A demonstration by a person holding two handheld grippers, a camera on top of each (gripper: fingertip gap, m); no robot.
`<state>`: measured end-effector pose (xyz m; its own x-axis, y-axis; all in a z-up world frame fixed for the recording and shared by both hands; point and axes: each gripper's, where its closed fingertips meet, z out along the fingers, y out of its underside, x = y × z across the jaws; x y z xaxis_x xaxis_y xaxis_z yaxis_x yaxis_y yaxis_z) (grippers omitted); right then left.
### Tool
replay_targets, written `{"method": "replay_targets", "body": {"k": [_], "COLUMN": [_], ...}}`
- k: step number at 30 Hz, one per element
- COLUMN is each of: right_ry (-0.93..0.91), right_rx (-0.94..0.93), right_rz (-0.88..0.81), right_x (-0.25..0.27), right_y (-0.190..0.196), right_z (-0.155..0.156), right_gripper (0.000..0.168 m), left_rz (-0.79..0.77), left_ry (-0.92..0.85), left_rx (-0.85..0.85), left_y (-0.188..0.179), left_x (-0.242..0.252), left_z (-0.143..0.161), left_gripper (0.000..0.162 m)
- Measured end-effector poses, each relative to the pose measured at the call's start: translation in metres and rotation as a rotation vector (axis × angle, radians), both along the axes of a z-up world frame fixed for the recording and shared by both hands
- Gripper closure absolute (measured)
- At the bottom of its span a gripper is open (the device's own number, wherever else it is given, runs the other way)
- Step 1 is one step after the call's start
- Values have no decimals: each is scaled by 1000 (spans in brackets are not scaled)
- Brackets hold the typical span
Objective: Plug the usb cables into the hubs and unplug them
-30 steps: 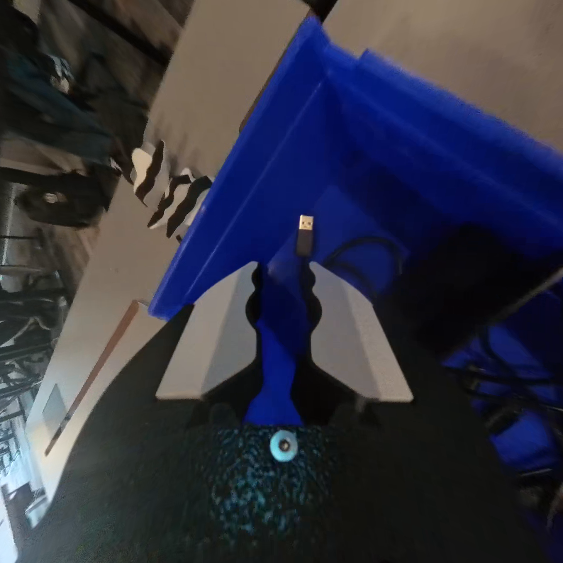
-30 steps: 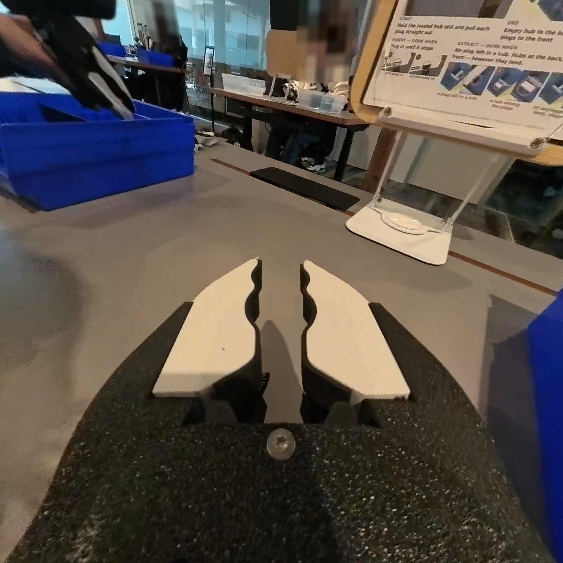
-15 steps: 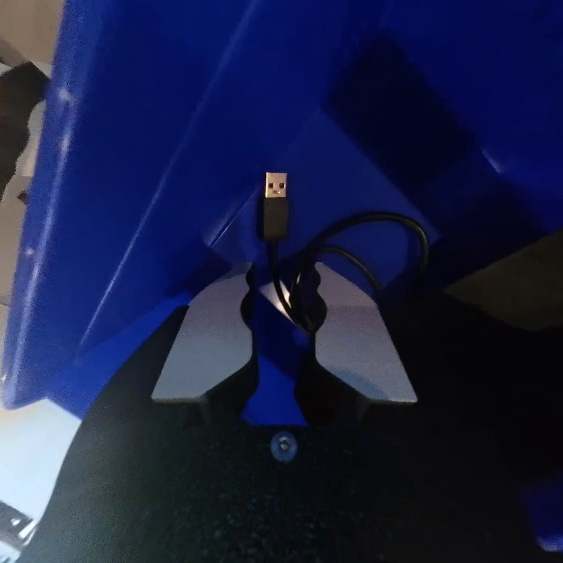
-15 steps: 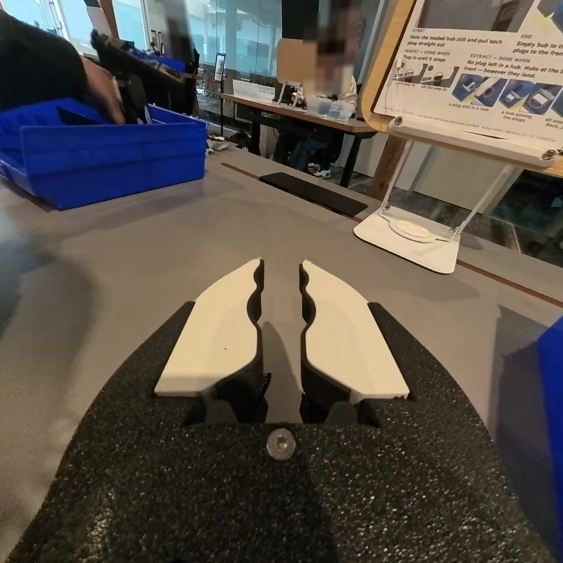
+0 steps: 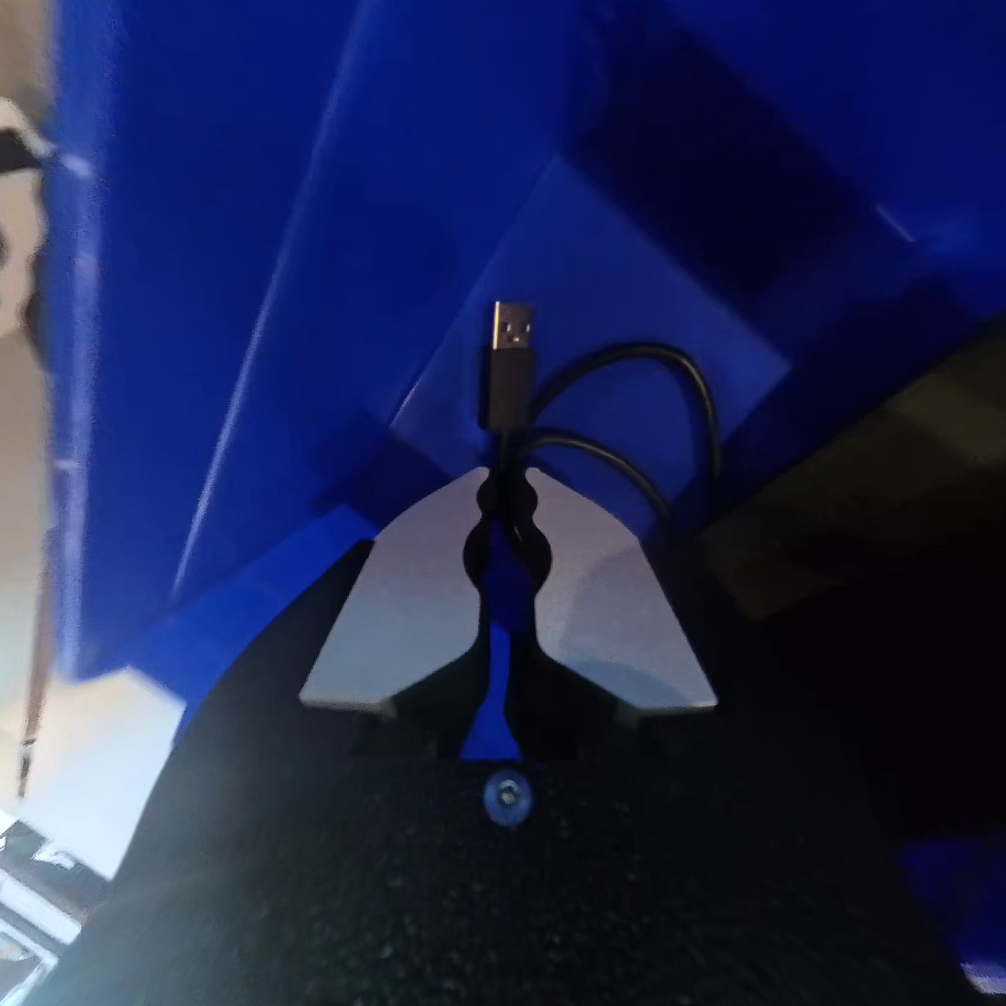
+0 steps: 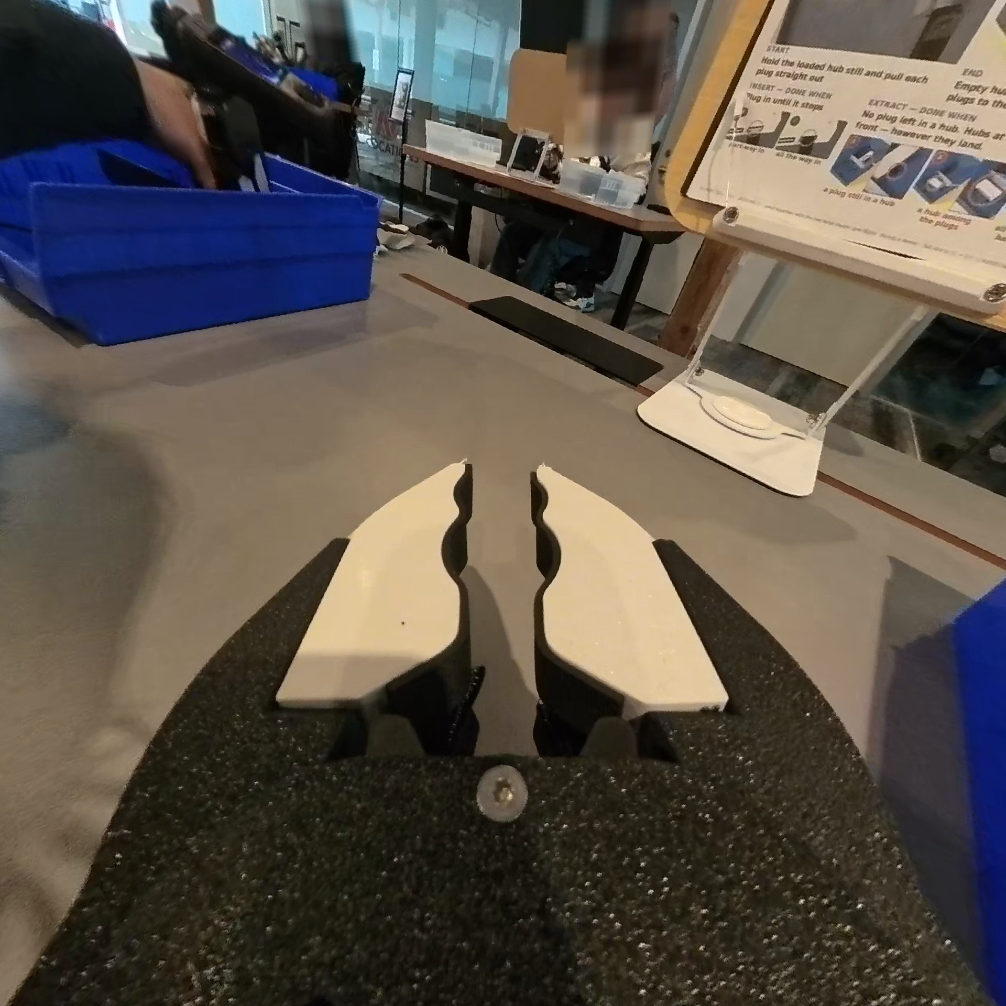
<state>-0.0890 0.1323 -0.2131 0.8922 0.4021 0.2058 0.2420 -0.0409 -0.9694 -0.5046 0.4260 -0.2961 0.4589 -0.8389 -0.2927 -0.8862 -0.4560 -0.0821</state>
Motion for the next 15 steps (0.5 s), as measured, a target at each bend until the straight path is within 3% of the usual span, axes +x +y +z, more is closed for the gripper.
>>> {"method": "replay_targets", "body": {"k": [7, 15], "right_ry": [2, -5], "right_rx": [1, -6], "right_rz": [2, 10], "right_x": [-1, -3], "right_y": [0, 0], "right_z": [1, -2], "right_gripper": [149, 148], "left_rz": [2, 57], "left_ry": [-25, -75], "left_rx": [164, 451], "left_y": [-4, -14], "left_x": [-10, -11], "left_z": [54, 164], "left_gripper": [155, 155]}}
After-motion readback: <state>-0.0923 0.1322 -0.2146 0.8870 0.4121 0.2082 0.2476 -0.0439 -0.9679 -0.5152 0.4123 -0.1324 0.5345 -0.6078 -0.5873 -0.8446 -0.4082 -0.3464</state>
